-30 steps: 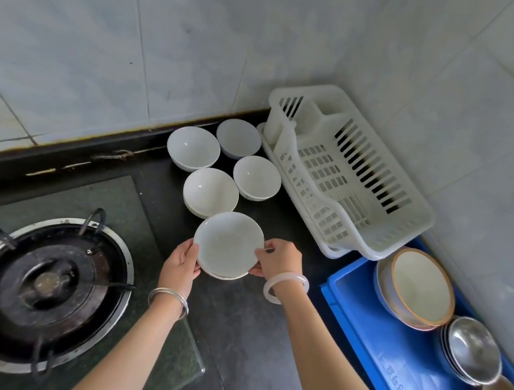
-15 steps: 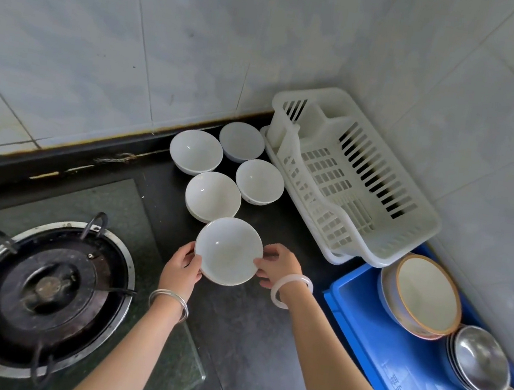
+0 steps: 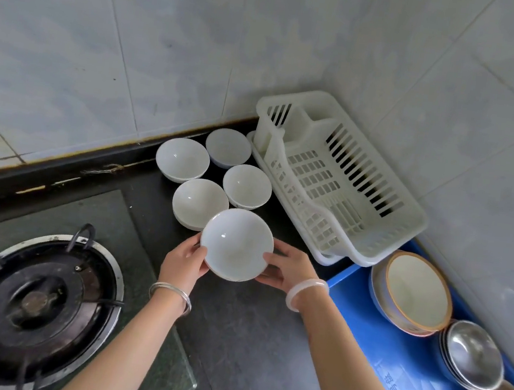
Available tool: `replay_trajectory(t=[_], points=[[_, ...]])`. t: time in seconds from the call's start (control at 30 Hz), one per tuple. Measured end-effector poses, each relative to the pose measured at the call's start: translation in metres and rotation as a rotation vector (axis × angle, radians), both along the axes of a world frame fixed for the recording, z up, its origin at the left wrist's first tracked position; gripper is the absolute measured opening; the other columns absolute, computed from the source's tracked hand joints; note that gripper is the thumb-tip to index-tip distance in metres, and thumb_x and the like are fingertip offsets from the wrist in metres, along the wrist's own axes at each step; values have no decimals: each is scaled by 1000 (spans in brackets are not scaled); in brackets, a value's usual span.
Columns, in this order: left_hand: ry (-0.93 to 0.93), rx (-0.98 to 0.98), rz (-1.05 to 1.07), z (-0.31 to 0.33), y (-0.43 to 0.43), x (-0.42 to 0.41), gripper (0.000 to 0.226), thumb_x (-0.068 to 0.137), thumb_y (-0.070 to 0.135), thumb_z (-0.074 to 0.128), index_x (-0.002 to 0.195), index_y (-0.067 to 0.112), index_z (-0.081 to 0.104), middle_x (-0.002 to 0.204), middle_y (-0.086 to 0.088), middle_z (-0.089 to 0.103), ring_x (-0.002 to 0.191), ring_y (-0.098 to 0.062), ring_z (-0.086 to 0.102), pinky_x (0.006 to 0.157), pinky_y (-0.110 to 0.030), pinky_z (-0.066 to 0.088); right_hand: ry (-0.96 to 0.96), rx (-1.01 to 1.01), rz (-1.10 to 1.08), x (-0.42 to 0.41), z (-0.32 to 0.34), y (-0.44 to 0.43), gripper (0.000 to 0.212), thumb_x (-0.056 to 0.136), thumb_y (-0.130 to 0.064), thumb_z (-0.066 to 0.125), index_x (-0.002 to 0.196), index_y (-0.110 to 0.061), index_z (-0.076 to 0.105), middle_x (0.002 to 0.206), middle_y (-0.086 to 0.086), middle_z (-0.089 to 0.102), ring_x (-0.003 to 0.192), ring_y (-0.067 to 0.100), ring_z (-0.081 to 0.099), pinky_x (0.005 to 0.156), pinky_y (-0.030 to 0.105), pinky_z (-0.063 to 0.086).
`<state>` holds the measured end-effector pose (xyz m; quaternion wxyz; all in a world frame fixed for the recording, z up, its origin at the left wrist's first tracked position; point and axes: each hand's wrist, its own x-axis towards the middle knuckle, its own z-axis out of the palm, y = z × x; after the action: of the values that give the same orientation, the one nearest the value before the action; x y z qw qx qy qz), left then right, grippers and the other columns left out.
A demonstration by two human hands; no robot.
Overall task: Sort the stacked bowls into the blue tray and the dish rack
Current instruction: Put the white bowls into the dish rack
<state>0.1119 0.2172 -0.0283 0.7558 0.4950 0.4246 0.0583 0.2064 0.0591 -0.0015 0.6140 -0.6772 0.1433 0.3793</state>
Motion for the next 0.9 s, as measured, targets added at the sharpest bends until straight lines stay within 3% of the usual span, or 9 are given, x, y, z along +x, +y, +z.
replay_trajectory(t=[0.2, 0.3, 0.43, 0.57, 0.6, 0.67, 0.73, 0.83, 0.9], points=[[-112, 67, -89, 51, -8, 61, 23, 87, 9, 51, 107, 17, 59, 103, -4, 62, 95, -20, 61, 76, -29, 53, -105, 88, -164, 46, 51, -24, 32, 83, -4, 64, 114, -15, 63, 101, 10, 67, 78, 26, 71, 63, 33, 60], [-177, 132, -142, 75, -14, 109, 24, 86, 11, 52, 108, 17, 61, 89, 4, 62, 84, -14, 62, 71, -28, 57, -168, 112, -245, 80, 75, -33, 22, 84, -5, 63, 103, -15, 65, 97, 10, 68, 68, 23, 72, 59, 30, 59], [-174, 273, -271, 94, -22, 177, 27, 86, 16, 51, 110, 17, 64, 84, 1, 62, 92, -29, 64, 89, -47, 53, -213, 58, -324, 132, 93, -38, 16, 85, -4, 61, 96, -16, 64, 100, 8, 65, 76, 25, 69, 62, 33, 60], [-109, 236, -313, 92, -28, 237, 27, 84, 9, 46, 67, 24, 60, 75, 0, 59, 99, -36, 63, 93, -50, 50, -235, 18, -369, 177, 91, -39, 27, 86, -3, 59, 109, -17, 58, 89, 6, 62, 73, 25, 65, 56, 30, 57], [-94, 215, -321, 88, -29, 252, 30, 84, 7, 44, 67, 24, 61, 75, -1, 60, 97, -35, 63, 93, -51, 50, -224, 17, -385, 186, 86, -39, 28, 86, -3, 59, 109, -17, 58, 88, 6, 61, 73, 25, 65, 53, 30, 57], [-71, 199, -351, 76, -34, 278, 27, 85, 4, 42, 91, 12, 67, 89, -10, 63, 96, -32, 60, 94, -51, 49, -198, 11, -412, 204, 75, -40, 29, 87, -1, 57, 113, -14, 58, 86, 6, 58, 74, 26, 63, 53, 31, 57], [-26, 190, -373, 65, -36, 301, 31, 86, 3, 41, 110, 3, 61, 98, -13, 60, 98, -32, 58, 95, -50, 49, -191, -12, -436, 221, 63, -40, 34, 87, 0, 56, 120, -8, 57, 84, 7, 56, 73, 26, 61, 65, 36, 56], [75, 143, -393, 52, -36, 325, 25, 86, -1, 40, 100, 1, 61, 96, -19, 61, 101, -34, 58, 94, -52, 49, -192, -43, -447, 241, 46, -40, 36, 88, -1, 56, 123, -7, 56, 91, 8, 57, 72, 24, 60, 75, 39, 55], [116, 114, -391, 45, -37, 337, 29, 87, 0, 39, 110, 0, 58, 111, -21, 62, 105, -35, 59, 93, -50, 50, -182, -55, -429, 250, 36, -40, 36, 89, -2, 56, 125, -6, 55, 105, 12, 57, 72, 24, 60, 72, 37, 54]])
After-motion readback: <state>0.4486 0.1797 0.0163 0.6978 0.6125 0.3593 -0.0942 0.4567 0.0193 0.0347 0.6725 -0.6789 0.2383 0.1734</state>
